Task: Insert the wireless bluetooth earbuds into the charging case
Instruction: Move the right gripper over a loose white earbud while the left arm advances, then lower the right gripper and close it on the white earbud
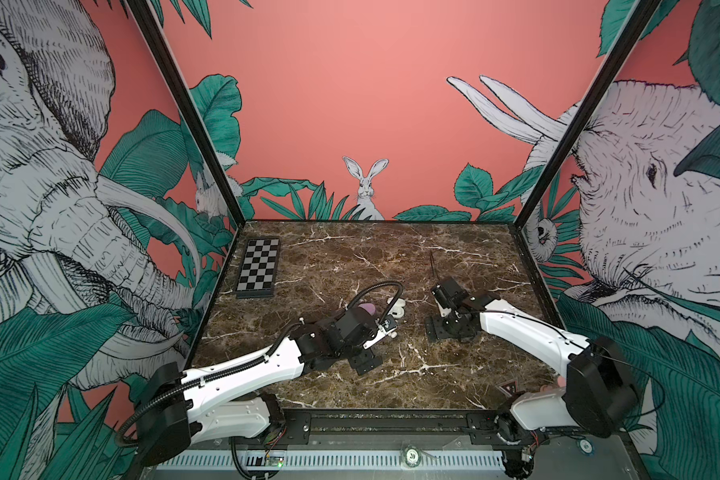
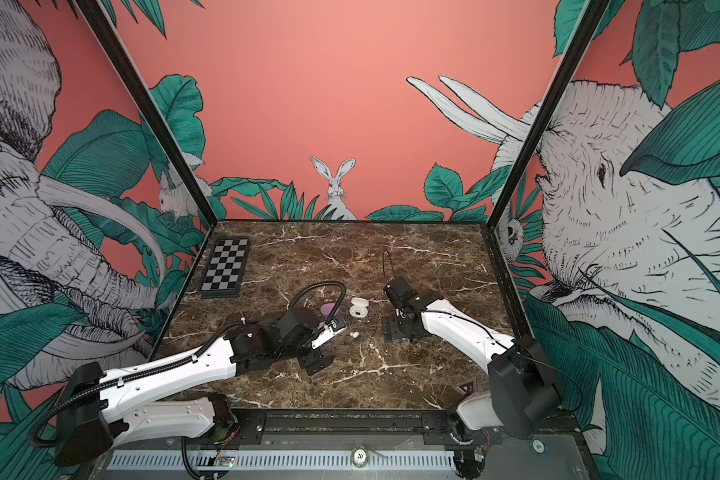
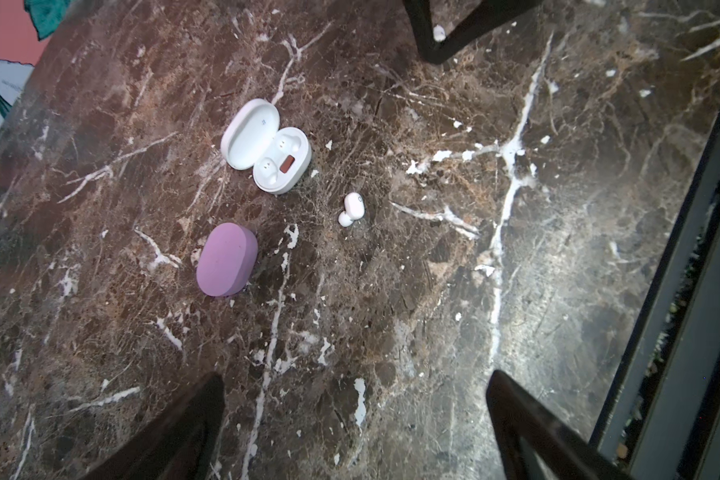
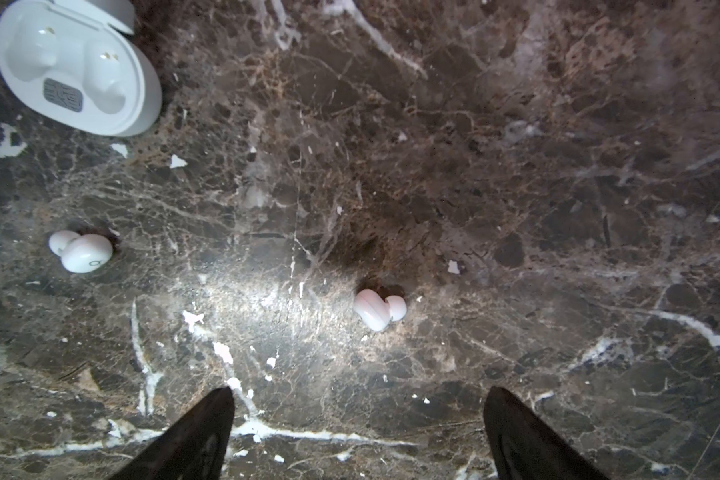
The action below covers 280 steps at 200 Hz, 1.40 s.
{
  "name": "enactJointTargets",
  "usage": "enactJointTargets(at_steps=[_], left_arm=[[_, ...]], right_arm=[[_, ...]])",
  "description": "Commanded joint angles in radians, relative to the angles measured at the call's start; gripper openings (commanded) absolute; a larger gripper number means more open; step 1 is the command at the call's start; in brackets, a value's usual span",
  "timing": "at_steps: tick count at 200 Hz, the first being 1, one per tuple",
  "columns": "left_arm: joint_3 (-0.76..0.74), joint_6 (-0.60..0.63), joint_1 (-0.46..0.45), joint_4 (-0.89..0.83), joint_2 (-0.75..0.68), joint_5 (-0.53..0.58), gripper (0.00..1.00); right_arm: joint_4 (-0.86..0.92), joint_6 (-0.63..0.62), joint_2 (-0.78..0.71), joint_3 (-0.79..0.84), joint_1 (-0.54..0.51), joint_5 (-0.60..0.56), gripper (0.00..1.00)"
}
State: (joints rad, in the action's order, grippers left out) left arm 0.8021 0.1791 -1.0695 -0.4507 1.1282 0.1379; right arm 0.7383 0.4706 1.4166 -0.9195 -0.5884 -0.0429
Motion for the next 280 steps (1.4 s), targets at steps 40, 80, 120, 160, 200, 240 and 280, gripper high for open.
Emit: enactJointTargets(at_steps=[40,80,120,160,200,240,280], left_arm=[[-0.092,0.057,-0.011,0.094,-0.095,-0.046,0.99],[-0.086,0.069,-0.021,0.086,-0.094,-0.029,0.99],[-0.09,0.074,-0.021,0.094,-0.104,-0.022,0.99],[-0.093,0.075,-0.021,0.099,-0.115,-0.014,0.99],[-0.093,0.077,-0.021,0.099,-0.118,-0.009,0.99],[-0.096,0.08,-0.021,0.106,-0.117,-0.011,0.99],[-0.094,0.079,-0.021,0.102,-0.116,-0.008,0.99]], right_arm=[[-0.04,-0.034,0.066,-0.041,0.005,0.008,0.74],[-0.052,-0.036,0.106,-0.036,0.006,0.004,0.65],[-0.075,-0.039,0.123,-0.018,0.006,0.006,0.58],[-0.078,-0.044,0.152,-0.018,0.006,0.001,0.52],[-0.078,-0.036,0.165,-0.015,0.006,-0.023,0.48],[-0.085,-0.035,0.17,-0.002,0.005,-0.026,0.47],[-0.093,-0.039,0.168,0.01,0.006,-0.035,0.43]])
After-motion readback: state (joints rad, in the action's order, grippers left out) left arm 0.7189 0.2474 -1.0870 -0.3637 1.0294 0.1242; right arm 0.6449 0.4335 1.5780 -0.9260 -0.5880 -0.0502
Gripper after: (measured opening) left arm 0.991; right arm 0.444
